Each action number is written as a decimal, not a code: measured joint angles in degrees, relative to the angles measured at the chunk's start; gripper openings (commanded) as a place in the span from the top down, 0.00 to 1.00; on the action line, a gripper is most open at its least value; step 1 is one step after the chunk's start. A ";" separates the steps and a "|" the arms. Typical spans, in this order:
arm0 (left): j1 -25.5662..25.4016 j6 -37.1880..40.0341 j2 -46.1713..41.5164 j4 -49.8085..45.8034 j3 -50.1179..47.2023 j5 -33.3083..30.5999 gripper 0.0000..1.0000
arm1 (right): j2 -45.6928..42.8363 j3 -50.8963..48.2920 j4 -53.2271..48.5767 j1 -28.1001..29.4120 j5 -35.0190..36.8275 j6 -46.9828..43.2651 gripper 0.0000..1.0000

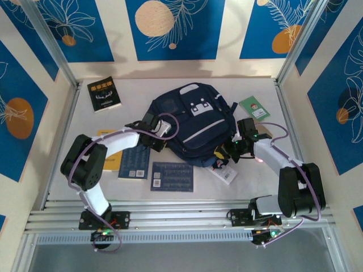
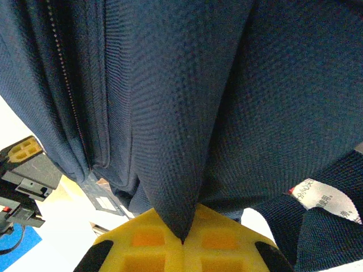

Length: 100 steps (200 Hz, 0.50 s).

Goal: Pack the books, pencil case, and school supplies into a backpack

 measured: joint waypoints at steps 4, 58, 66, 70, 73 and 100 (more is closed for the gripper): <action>-0.04 -0.11 -0.20 0.00 -0.20 0.00 1.00 | -0.09 -0.11 0.15 0.09 0.00 0.15 1.00; -1.33 -2.19 -1.11 0.02 -2.40 -0.02 1.00 | -0.33 -0.42 1.40 2.05 0.83 2.75 1.00; -1.64 -2.43 -1.29 0.09 -2.75 -0.02 1.00 | -0.35 -0.50 1.70 2.36 0.92 3.28 1.00; -1.79 -2.62 -1.31 0.15 -2.89 -0.02 1.00 | -0.37 -0.55 1.84 2.43 0.98 3.52 1.00; -1.88 -2.62 -1.36 0.20 -2.97 -0.02 1.00 | -0.39 -0.59 1.97 2.56 1.07 3.65 1.00; -2.99 -3.96 -1.66 0.81 -4.00 -0.04 1.00 | -0.39 -1.01 2.78 2.99 1.33 5.03 1.00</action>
